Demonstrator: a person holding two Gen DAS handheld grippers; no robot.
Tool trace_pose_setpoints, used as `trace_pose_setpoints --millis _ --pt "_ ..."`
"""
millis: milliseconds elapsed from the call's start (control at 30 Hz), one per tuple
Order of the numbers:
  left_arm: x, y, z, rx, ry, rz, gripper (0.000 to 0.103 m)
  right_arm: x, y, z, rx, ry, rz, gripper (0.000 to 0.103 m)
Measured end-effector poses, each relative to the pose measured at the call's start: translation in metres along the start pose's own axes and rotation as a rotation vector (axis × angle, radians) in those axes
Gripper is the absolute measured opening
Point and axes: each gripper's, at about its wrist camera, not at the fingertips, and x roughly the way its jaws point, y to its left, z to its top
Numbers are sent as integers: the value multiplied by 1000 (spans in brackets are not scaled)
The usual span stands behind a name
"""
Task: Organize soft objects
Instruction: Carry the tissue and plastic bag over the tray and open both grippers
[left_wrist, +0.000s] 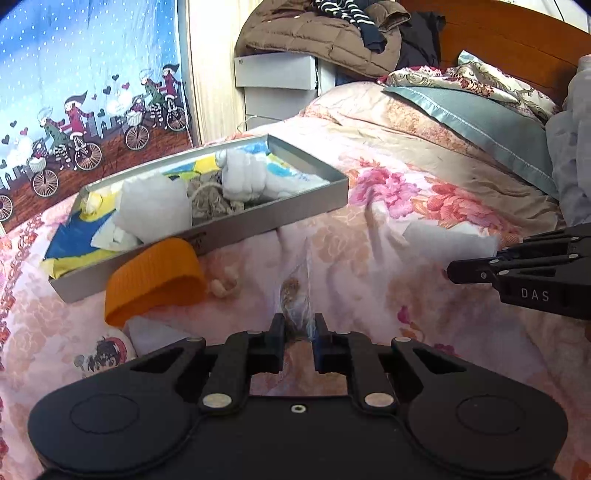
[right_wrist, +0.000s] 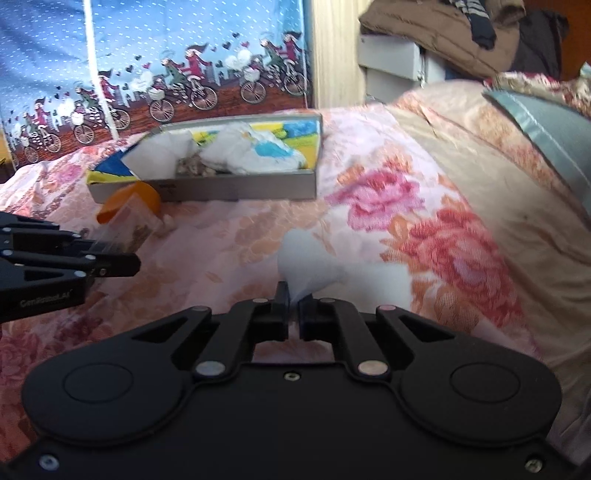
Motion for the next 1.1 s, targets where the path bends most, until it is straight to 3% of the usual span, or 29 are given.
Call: trace_pose_setpoints --millis 800,1100 --pt "-41 1 36 -11 -130 -6 15 -41 22 42 -95 -153 79 0" --pt "-35 30 72 -60 -211 50 15 -22 36 103 -132 -237 115 0"
